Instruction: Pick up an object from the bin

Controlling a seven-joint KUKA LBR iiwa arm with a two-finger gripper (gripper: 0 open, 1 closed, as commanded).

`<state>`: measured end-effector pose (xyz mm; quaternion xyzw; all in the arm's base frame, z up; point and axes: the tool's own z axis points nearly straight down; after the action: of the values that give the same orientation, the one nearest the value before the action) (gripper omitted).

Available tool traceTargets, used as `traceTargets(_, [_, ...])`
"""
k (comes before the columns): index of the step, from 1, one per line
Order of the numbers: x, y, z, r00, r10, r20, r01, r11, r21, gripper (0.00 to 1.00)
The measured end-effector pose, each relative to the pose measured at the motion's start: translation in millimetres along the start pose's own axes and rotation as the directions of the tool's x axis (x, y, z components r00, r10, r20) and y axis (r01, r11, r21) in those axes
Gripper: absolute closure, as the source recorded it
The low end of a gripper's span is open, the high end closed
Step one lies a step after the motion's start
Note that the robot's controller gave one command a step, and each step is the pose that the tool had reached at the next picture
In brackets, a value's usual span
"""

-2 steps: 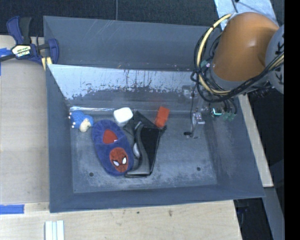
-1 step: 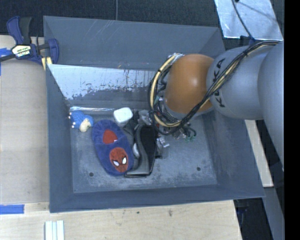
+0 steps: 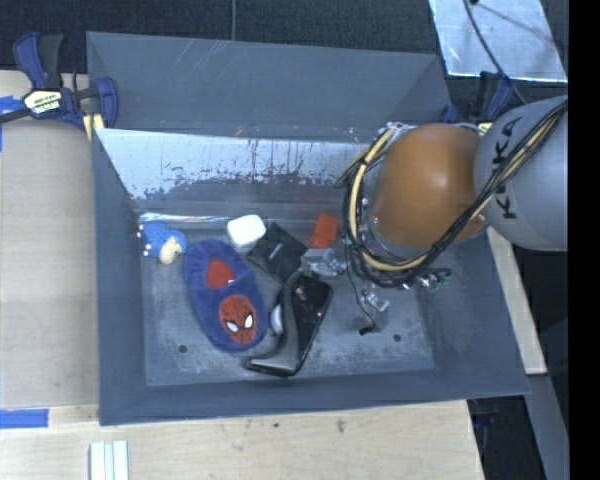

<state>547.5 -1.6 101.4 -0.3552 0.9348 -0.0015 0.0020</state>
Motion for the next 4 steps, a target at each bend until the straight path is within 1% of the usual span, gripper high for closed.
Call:
traceTargets(1, [-37.8,5,-3,0.967,-0.254,0.004,0.254,0.967,-0.001,0.0])
traceTargets(2, [-53.0,7,29,0.894,-0.447,0.007,0.447,0.894,0.007,0.0])
traceTargets(3, [-53.6,6,28,0.896,-0.443,0.009,0.443,0.896,0.008,0.0])
traceTargets(4, [-54.5,4,27,0.896,-0.443,0.013,0.443,0.896,0.016,1.0])
